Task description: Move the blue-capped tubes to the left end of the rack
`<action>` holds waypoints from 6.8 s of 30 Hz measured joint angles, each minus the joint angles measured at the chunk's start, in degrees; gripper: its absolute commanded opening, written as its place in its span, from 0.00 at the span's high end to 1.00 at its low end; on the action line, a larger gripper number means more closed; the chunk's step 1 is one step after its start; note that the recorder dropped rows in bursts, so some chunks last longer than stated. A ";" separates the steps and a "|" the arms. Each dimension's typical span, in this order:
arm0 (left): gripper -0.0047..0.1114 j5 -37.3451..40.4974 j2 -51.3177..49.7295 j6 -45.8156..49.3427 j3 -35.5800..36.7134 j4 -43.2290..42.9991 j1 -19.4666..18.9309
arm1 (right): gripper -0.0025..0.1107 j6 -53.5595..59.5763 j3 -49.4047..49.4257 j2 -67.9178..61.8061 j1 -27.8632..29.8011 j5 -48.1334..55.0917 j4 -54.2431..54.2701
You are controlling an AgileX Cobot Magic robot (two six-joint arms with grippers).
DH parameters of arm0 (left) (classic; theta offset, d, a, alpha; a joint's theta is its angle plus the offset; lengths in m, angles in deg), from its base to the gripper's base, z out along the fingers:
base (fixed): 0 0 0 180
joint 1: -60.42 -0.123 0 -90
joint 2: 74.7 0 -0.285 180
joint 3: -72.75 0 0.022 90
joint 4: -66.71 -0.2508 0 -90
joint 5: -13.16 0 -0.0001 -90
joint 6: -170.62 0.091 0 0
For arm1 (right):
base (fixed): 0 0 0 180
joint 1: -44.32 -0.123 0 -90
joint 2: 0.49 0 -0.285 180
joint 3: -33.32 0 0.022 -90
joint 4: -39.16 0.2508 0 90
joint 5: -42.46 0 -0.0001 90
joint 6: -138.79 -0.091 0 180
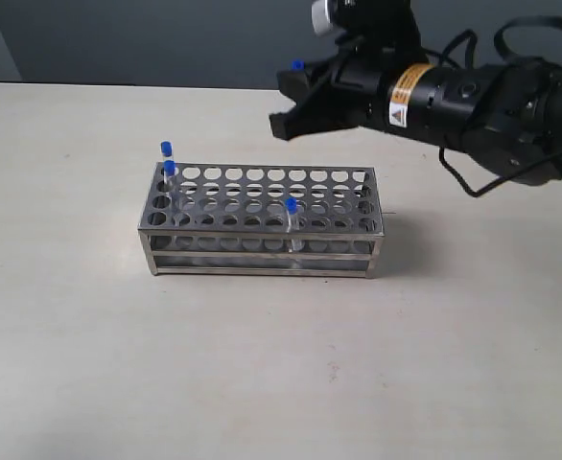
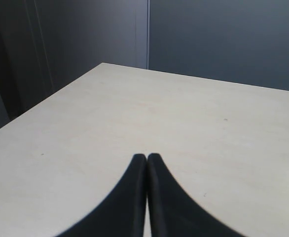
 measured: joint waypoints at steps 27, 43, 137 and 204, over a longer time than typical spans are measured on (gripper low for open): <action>0.95 0.00 0.00 0.00 0.00 0.00 0.00 | 0.98 0.12 -11.81 -15.07 -15.08 4.12 -2.20; 0.95 0.00 0.00 0.00 0.00 0.00 0.00 | 0.70 0.02 -11.93 -18.62 -15.08 1.49 -2.20; 0.95 0.00 0.00 0.00 0.00 0.00 0.00 | 0.98 1.58 -11.68 -16.92 -16.20 -8.35 -0.05; 0.95 0.00 0.00 0.00 0.00 0.00 0.00 | 0.98 1.42 27.25 72.11 15.47 53.78 1.12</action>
